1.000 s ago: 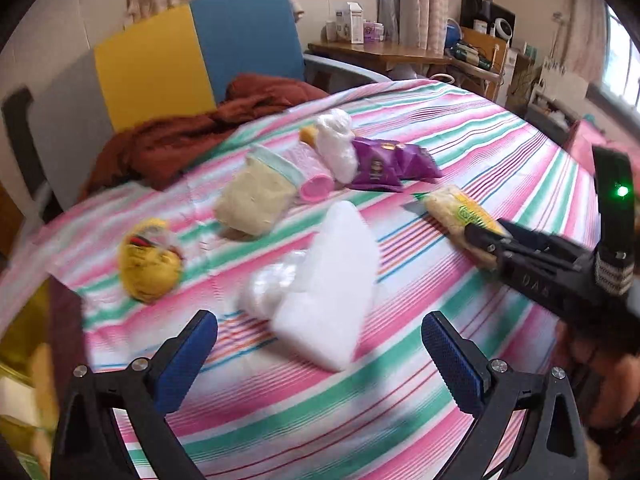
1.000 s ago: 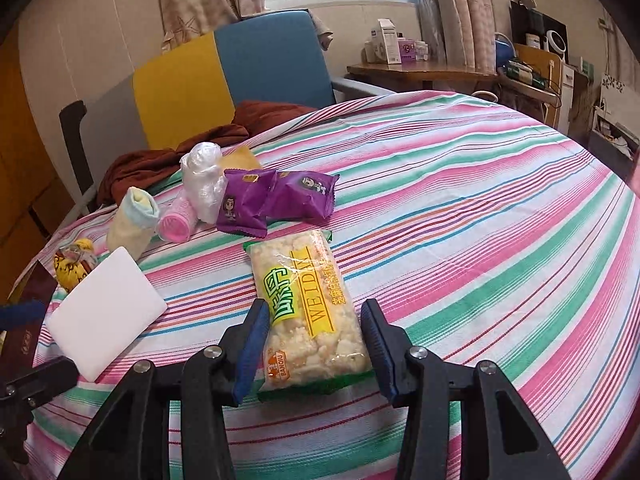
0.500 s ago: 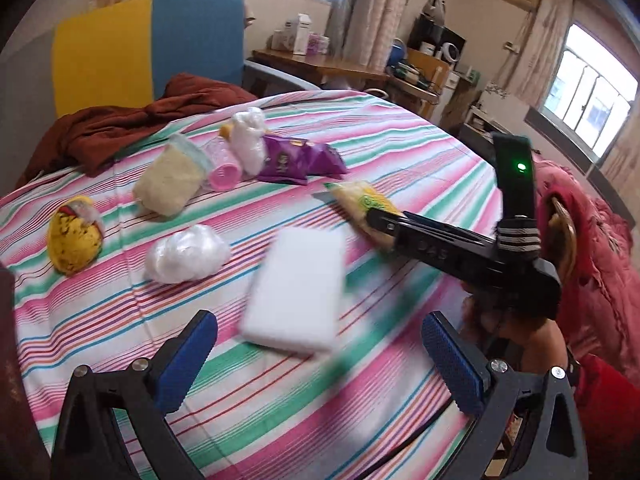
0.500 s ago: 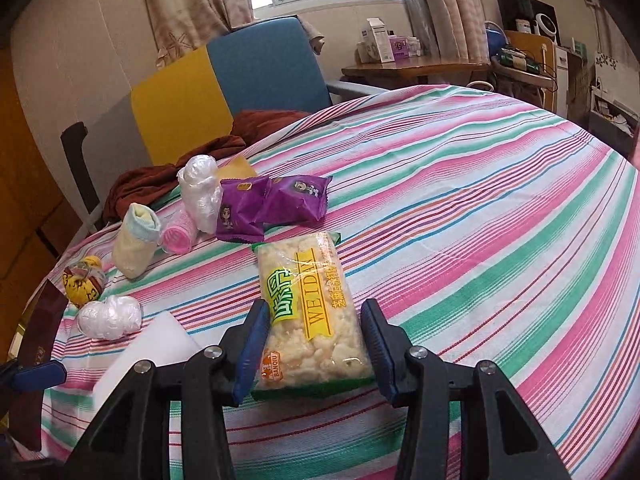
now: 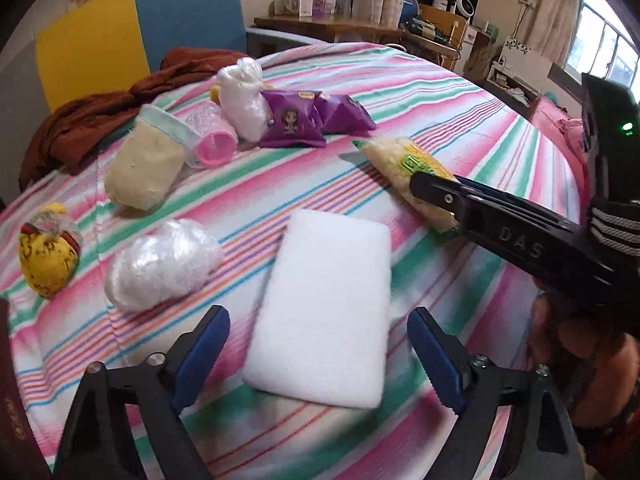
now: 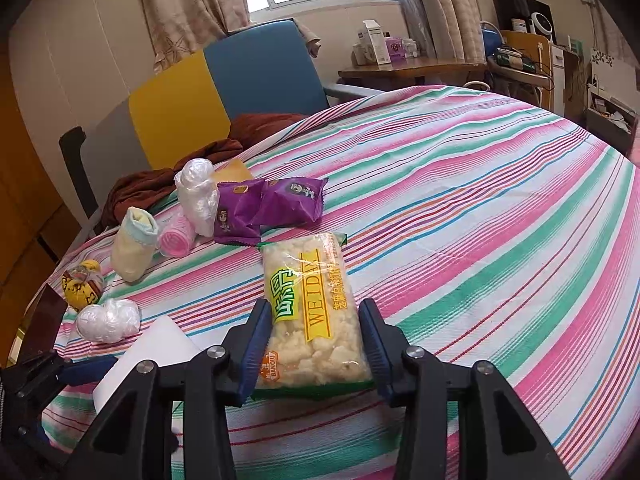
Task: Organize objects
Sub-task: 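Grasp the white sponge block with the left gripper, then carry the WEIDAN bag into the gold tray and open the right gripper while the left releases the sponge there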
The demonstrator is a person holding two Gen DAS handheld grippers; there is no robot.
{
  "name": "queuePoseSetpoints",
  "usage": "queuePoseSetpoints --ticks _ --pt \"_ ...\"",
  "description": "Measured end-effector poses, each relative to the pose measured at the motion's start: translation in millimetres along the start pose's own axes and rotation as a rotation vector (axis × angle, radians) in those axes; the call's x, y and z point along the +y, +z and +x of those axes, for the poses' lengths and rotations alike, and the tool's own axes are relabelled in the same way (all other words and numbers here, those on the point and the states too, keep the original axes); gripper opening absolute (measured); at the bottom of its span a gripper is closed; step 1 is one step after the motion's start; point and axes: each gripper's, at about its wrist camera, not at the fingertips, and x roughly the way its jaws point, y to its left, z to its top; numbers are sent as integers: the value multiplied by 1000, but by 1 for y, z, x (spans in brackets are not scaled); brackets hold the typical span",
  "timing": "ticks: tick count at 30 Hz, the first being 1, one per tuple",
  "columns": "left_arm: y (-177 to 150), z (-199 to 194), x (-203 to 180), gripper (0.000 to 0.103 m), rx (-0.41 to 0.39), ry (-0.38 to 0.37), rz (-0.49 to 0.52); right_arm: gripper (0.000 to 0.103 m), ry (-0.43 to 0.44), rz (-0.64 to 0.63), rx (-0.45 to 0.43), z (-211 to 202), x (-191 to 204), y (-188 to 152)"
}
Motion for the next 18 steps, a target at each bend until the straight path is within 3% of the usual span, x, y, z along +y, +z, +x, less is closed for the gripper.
queuePoseSetpoints --ticks 7,18 --pt "-18 -15 5 63 -83 2 5 45 -16 -14 -2 1 2 -1" --pt "-50 -44 15 60 -135 -6 -50 43 -66 -57 -1 -13 14 -10"
